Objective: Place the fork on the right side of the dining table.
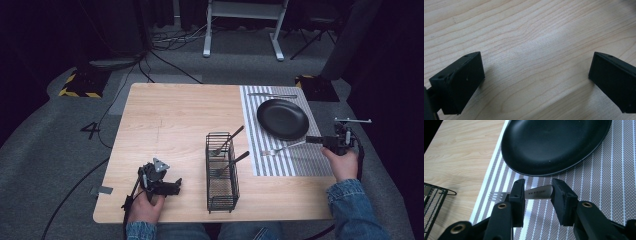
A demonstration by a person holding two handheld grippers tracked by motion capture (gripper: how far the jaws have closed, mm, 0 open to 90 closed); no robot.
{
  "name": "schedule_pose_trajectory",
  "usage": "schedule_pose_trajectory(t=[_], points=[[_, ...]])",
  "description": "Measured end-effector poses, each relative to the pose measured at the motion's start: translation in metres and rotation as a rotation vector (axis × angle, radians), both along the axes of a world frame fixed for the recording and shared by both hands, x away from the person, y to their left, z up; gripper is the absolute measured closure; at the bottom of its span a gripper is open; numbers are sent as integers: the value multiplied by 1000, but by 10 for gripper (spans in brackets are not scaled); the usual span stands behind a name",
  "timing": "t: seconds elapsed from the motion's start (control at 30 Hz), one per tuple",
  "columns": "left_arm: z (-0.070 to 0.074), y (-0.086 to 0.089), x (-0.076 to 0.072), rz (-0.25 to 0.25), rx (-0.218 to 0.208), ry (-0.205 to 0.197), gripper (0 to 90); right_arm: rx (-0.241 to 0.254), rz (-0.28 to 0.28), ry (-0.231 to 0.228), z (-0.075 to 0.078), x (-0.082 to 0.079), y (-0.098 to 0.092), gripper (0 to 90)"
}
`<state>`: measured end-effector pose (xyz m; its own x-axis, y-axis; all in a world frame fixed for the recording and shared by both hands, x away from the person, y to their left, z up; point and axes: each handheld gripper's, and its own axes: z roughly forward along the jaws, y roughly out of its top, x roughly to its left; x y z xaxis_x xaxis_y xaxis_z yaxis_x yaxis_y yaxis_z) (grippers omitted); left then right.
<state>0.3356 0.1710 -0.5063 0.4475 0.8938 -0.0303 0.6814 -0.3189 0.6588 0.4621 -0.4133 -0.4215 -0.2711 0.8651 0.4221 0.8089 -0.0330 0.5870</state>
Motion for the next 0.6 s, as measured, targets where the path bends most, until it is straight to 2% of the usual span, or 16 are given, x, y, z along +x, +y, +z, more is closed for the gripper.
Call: schedule_pose_trajectory(t=[0.6], points=[[0,0,0,1,-1,-2,2,-4,-23,61,-23,4,-7,623]])
